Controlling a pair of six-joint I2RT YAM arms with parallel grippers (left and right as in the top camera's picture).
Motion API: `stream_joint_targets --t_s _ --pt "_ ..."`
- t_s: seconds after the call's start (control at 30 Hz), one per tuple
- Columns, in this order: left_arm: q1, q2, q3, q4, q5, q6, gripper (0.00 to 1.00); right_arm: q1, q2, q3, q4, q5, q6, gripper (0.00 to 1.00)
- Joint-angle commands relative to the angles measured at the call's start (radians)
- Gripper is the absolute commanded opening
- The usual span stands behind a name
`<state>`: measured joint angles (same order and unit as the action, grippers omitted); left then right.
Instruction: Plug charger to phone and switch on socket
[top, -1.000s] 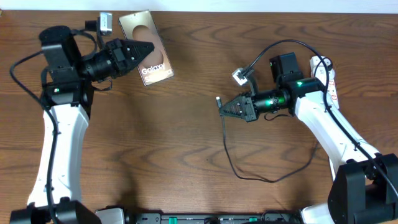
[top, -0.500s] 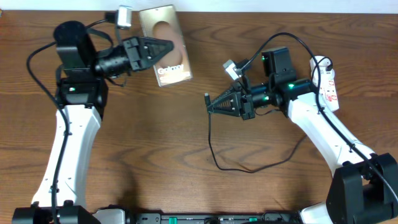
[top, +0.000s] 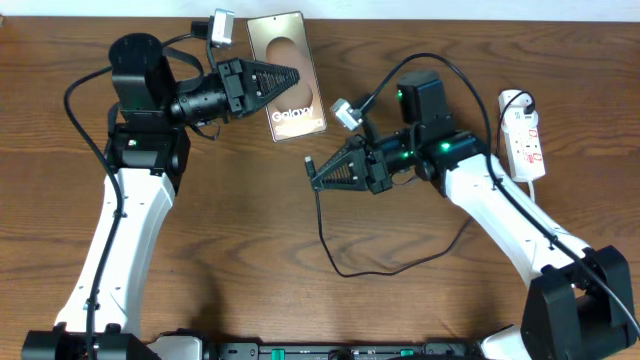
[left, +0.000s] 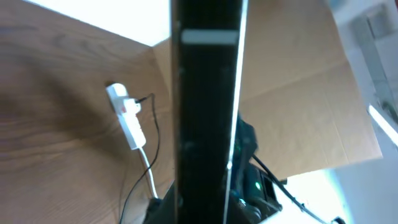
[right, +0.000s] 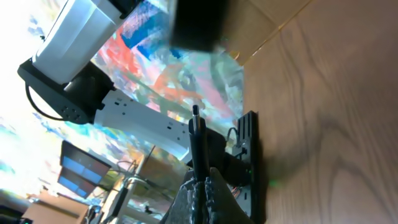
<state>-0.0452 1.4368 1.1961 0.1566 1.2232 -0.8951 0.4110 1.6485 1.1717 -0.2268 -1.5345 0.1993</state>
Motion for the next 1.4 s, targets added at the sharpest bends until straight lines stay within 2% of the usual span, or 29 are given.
stream_joint_targets --t_s 0.0,0.2,0.53,0.87,1.37 --pt "0.000 -0.011 0.016 -0.022 -0.054 -0.001 0.07 0.010 -0.001 0.010 0.003 -0.028 0.033 0.01" --pt "0.000 -0.011 0.016 -0.043 -0.018 0.043 0.07 0.010 -0.001 0.010 0.014 -0.028 0.034 0.01" --pt "0.000 -0.006 0.012 -0.044 0.026 0.071 0.07 0.009 -0.001 0.010 0.217 -0.027 0.202 0.01" --pt "-0.001 -0.006 0.012 -0.043 0.052 0.025 0.07 0.000 -0.001 0.010 0.221 0.004 0.216 0.01" --pt "-0.020 -0.006 0.012 -0.043 0.049 0.048 0.07 -0.001 -0.001 0.010 0.262 0.024 0.253 0.01"
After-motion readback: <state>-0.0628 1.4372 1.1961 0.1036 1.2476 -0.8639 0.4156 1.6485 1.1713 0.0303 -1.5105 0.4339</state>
